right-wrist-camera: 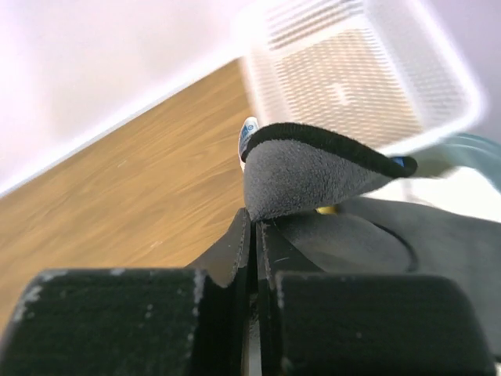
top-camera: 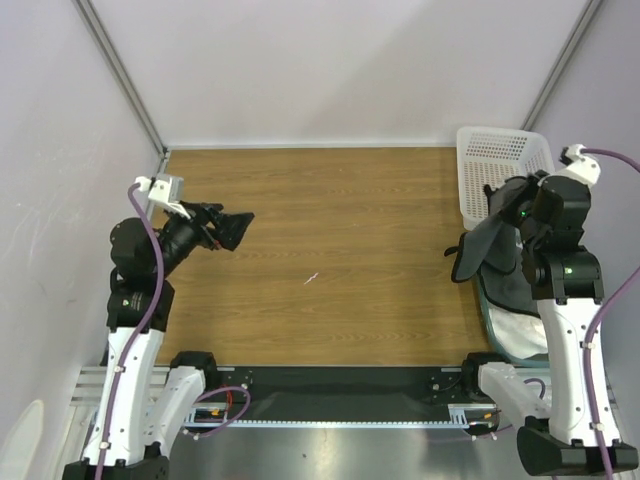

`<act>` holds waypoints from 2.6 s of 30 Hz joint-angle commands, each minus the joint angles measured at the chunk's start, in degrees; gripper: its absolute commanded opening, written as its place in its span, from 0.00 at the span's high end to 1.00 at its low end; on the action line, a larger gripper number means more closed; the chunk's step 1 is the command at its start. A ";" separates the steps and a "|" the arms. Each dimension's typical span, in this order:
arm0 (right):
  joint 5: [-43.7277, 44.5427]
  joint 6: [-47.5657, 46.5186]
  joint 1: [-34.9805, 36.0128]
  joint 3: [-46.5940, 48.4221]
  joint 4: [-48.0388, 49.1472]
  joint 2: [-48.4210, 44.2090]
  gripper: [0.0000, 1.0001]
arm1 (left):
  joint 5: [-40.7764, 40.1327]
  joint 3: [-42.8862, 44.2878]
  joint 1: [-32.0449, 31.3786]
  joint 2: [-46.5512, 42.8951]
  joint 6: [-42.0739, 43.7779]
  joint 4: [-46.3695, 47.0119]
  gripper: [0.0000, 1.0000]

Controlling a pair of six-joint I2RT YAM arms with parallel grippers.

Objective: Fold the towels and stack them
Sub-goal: Move the towel to the center of the board

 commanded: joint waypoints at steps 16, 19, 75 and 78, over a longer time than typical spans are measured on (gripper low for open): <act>-1.25 1.97 28.41 0.95 24.37 11.61 1.00 | -3.55 -7.54 -34.19 12.76 -10.77 26.40 0.00; -4.58 2.23 30.35 -0.11 28.59 13.02 1.00 | -7.05 -4.91 -39.20 16.99 -9.54 27.64 0.00; -13.47 5.31 34.31 -7.14 30.72 12.50 1.00 | -22.19 1.78 -35.70 49.35 -53.75 57.96 0.28; -13.47 5.22 34.39 -7.14 30.63 12.50 1.00 | -21.66 1.69 -35.61 49.88 -54.19 59.98 0.33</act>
